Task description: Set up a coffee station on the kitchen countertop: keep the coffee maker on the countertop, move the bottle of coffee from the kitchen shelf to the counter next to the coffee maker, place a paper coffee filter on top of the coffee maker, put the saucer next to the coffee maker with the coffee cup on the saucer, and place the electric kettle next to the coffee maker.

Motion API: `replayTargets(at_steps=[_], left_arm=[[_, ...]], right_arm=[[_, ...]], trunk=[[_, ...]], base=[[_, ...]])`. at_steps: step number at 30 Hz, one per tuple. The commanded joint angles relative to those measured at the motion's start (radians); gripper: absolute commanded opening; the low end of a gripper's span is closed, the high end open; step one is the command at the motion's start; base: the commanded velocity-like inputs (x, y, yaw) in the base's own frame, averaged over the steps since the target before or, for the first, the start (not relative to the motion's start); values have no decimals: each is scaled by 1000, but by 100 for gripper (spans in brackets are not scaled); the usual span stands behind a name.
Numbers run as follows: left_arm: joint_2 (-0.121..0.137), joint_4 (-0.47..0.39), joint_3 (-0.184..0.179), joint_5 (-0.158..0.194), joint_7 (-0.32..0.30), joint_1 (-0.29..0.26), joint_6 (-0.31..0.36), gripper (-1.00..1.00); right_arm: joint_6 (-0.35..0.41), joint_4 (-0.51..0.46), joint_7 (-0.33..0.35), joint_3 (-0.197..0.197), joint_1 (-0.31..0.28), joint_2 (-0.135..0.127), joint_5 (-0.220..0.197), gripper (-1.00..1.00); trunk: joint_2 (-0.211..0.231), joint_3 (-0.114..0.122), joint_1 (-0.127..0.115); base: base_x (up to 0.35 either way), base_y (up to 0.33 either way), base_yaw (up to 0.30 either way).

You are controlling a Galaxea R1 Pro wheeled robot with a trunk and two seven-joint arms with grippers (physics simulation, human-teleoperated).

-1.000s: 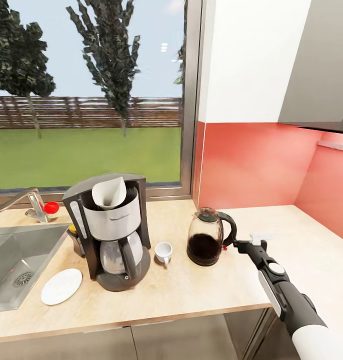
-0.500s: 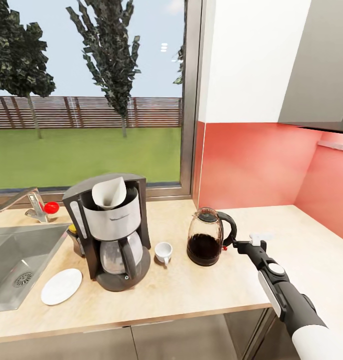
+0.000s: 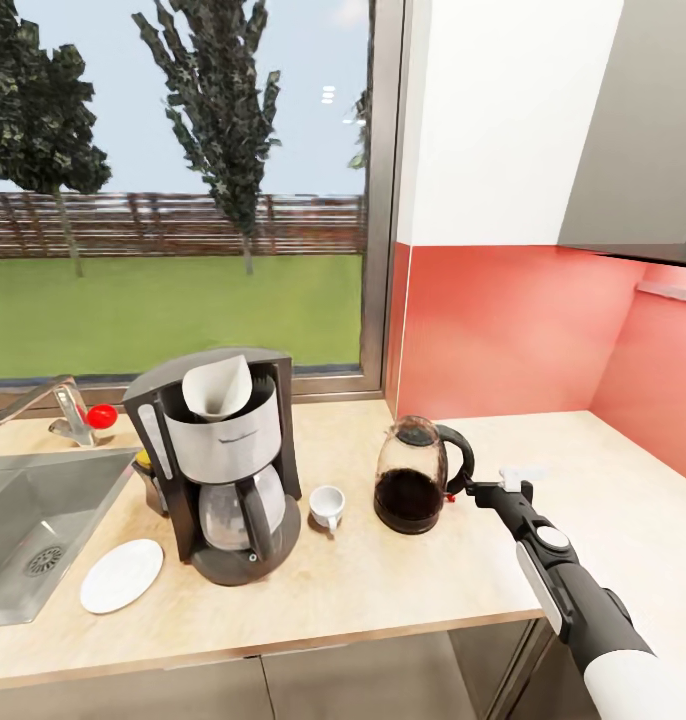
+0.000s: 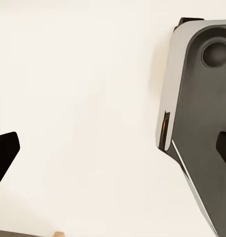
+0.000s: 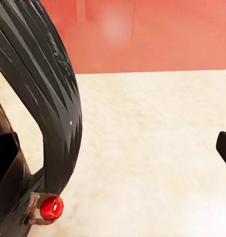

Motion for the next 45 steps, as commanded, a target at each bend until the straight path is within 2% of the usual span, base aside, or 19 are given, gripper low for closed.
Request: replayTargets(at_steps=[1,11,32,33,45], left_arm=[[0,1,-3,9,-1,-1,-2,100],[-1,1,-3,9,-1,-1,-1,100],[-2,16,-1,9,-1,7,-1,100],[-2,16,-1,9,-1,7,-1,100],[-1,17,-1,9,-1,9,-1,100]], right_arm=[[5,-1,2,1,-1,-1,-10,100],[5,-1,2,1,-1,-1,-10,100],[5,-1,2,1,-1,-1,-10,100],[5,-1,2,1,-1,-1,-10,-100],[5,-1,2,7,-1,1,-10,-100]], trunk=[[-2,-2,1],[-2,-2,1],[-2,-2,1],[-2,-2,1],[-2,-2,1]], base=[[35,0,0],[133,0,0],[31,5,0],[0,0,0],[0,0,0]])
